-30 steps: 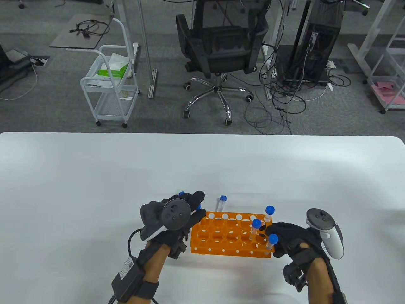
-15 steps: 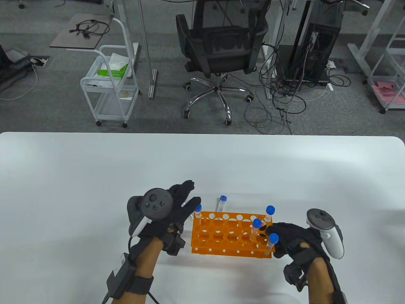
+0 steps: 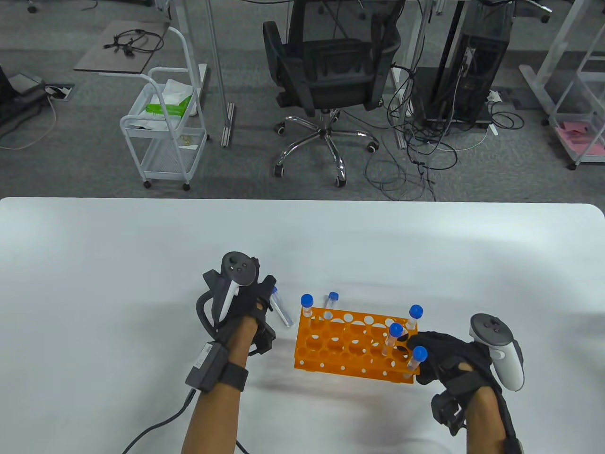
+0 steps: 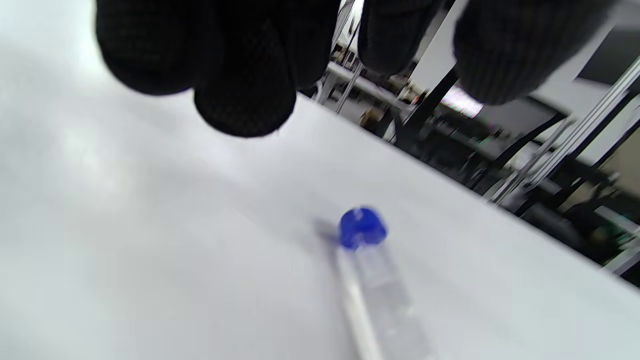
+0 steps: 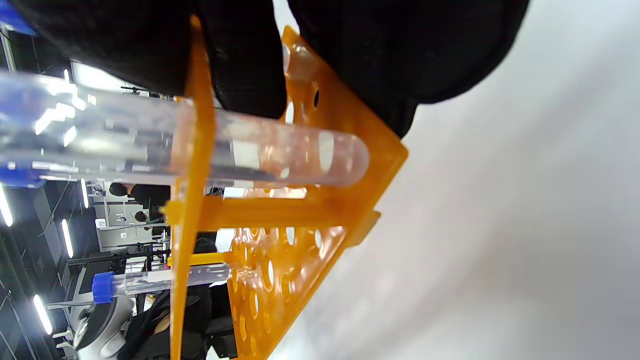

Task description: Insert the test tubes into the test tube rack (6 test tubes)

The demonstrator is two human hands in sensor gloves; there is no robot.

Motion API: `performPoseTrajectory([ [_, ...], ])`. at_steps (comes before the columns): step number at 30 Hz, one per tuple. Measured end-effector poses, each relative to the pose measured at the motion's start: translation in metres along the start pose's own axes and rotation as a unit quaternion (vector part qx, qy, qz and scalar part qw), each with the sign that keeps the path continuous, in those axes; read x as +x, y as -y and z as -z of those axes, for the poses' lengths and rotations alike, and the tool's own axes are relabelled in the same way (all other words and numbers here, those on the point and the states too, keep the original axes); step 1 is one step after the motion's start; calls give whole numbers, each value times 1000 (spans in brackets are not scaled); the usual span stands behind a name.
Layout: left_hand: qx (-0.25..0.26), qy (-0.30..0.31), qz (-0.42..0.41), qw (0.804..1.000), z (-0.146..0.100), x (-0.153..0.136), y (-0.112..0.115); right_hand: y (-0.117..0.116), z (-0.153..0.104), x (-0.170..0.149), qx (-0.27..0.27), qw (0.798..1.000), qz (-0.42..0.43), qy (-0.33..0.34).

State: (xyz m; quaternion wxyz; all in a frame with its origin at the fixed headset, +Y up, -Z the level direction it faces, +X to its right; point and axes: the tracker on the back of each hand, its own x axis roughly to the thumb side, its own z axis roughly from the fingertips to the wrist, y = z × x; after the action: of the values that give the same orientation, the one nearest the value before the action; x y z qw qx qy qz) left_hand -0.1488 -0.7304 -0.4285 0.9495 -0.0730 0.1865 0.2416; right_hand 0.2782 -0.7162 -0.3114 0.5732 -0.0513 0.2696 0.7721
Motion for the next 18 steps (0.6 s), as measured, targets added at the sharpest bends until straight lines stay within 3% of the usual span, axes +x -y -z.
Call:
performPoseTrajectory([
  [5,22,-1,17,1000,24,9,11,6,0,-2,-8,1000,7,-3],
  [8,3,-22,67,998,34,15,21,8,-1,-4,-11,1000,12,-4],
  [18,21,-14,141,990,39,28,48,10,-5,-5,-20,1000,16,-6],
])
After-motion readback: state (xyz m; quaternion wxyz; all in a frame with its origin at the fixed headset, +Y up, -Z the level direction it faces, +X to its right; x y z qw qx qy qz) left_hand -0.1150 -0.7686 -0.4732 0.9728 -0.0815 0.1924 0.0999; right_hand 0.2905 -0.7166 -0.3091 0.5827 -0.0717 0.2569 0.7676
